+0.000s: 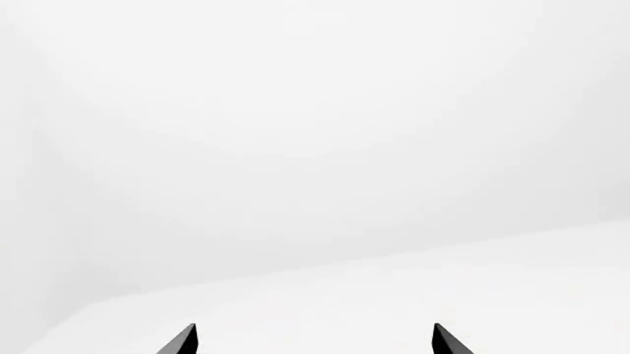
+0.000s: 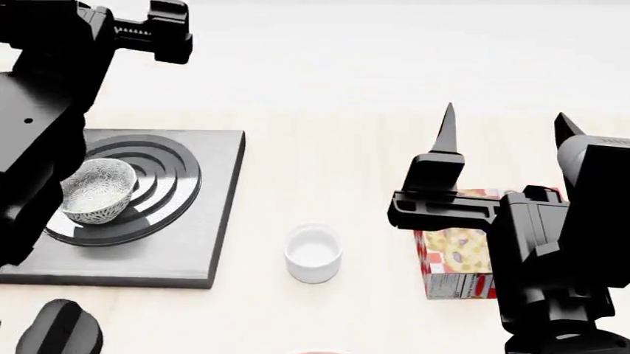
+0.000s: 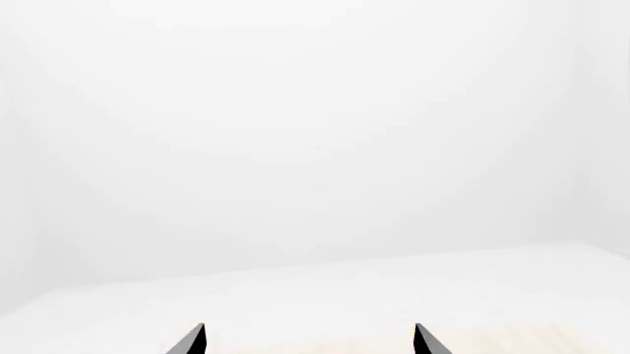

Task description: Pick the akita bowl on the stove and place it on the plate.

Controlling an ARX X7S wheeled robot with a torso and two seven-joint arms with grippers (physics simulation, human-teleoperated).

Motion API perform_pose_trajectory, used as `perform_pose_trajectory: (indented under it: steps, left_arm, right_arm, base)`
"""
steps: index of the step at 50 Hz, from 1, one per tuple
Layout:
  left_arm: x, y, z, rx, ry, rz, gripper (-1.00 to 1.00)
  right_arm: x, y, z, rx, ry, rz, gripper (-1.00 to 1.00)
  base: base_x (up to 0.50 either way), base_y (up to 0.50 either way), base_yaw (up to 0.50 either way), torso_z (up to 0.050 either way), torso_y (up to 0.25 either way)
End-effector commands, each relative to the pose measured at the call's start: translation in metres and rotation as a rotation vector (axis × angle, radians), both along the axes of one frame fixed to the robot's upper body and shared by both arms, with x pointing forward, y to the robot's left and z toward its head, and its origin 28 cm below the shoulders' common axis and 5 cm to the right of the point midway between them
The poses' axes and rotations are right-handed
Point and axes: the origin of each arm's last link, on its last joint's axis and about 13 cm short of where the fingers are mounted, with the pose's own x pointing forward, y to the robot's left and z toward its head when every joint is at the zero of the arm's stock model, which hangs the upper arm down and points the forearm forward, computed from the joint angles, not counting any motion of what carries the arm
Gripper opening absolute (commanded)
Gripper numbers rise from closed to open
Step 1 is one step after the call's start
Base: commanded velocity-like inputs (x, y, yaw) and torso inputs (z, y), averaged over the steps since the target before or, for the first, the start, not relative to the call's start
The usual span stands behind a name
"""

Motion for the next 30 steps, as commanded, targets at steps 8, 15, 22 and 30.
perform_pose_trajectory:
  steps: [8,15,22,30]
  left_arm:
    - [0.041,-0.008,0.011,-0.047,0.156,0.175,1.0]
    - [0.04,-0.011,-0.005,-0.056,0.236,0.195,1.0]
    - [0.04,-0.007,-0.007,-0.075,0.249,0.218,1.0]
    - [0.041,-0.006,-0.008,-0.12,0.234,0.209,1.0]
  right_arm:
    - [0.001,-0.001,-0.001,0.004,-0.005,0.003,1.0]
    - [0.0,0.0,0.001,0.005,-0.007,0.002,1.0]
    - [0.001,-0.001,-0.001,0.005,-0.008,0.003,1.0]
    - [0.001,-0.001,-0.002,0.004,-0.009,0.005,1.0]
  base:
    - [0.0,0.0,0.0,0.0,0.0]
    - [0.0,0.0,0.0,0.0,0.0]
    - [0.0,0.0,0.0,0.0,0.0]
    - [0.0,0.0,0.0,0.0,0.0]
